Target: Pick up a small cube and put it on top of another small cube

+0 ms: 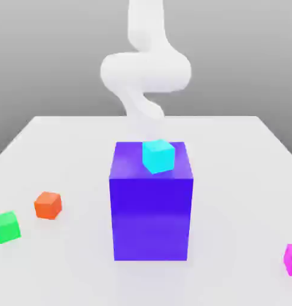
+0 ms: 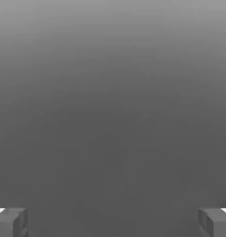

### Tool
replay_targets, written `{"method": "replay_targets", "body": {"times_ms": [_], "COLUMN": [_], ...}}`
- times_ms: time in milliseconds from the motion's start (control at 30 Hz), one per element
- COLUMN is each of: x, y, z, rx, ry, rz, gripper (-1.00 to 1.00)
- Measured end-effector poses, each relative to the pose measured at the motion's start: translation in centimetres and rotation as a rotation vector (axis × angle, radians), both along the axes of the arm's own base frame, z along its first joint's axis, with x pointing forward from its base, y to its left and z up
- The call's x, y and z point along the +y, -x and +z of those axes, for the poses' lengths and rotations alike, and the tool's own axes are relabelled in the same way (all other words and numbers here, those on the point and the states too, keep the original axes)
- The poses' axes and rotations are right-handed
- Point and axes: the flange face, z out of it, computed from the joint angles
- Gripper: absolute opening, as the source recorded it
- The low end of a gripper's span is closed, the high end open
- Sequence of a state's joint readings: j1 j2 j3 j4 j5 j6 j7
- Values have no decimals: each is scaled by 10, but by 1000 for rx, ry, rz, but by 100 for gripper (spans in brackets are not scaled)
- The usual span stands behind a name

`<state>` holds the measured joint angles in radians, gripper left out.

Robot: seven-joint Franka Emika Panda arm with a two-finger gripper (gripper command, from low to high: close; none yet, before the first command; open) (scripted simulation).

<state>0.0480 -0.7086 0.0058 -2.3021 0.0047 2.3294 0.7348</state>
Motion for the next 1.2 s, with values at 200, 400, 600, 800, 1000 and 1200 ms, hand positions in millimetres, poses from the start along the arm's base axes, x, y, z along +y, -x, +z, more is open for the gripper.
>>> {"method": "replay_targets", "body": {"times_ms": [200,400,600,800,1000,1200], "x": [65,138,216,276,311,312], "y": [-63,-95,-92,-63,-24,-22], "z": [-86,-183,-290,-400,-504,-545], "rx": [144,273,391,505,588,592], "ry": [114,225,338,445,523,526], "rz": [254,514,794,1063,1272,1282], "gripper": [0,0,0,0,0,-100]}}
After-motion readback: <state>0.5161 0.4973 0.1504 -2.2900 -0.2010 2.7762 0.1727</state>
